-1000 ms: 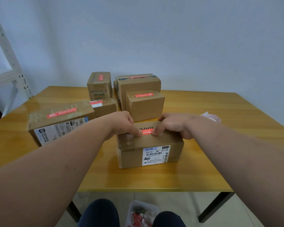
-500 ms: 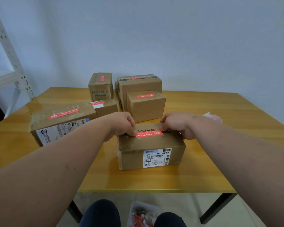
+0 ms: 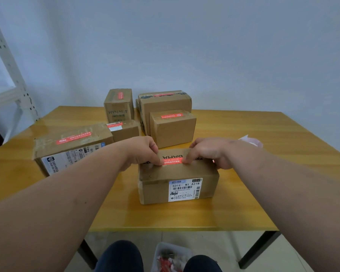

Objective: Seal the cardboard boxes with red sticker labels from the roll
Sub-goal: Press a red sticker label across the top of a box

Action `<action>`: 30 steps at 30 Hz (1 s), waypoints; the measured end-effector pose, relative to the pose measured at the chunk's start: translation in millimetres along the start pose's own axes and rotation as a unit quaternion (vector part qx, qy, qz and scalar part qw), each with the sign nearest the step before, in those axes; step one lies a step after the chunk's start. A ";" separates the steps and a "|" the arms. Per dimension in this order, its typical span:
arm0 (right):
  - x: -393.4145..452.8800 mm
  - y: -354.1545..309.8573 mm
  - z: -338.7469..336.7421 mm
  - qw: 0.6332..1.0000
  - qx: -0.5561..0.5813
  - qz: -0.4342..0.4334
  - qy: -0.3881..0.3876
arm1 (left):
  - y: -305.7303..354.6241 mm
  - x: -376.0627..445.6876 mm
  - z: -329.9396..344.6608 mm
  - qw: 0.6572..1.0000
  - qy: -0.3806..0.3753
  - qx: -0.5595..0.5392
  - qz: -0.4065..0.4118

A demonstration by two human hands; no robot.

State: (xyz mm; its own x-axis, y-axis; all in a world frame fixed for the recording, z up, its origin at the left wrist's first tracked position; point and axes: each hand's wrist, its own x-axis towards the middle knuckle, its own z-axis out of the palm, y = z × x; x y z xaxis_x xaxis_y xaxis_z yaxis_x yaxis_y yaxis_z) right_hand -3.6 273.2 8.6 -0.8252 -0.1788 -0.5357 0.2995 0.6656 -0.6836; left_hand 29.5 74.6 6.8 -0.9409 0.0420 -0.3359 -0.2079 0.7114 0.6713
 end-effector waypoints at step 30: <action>-2.9 0.0 4.0 1.000 -0.005 0.002 -0.002 | 2.3 -4.7 2.4 1.000 0.000 -0.016 -0.009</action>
State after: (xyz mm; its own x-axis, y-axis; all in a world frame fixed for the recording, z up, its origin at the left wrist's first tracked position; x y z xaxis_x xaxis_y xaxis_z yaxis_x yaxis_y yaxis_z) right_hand 0.6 270.8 8.1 -0.8219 -0.1789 -0.5408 0.2983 0.6735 -0.6763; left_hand 34.2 77.7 8.3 -0.9370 0.0298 -0.3481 -0.2332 0.6887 0.6865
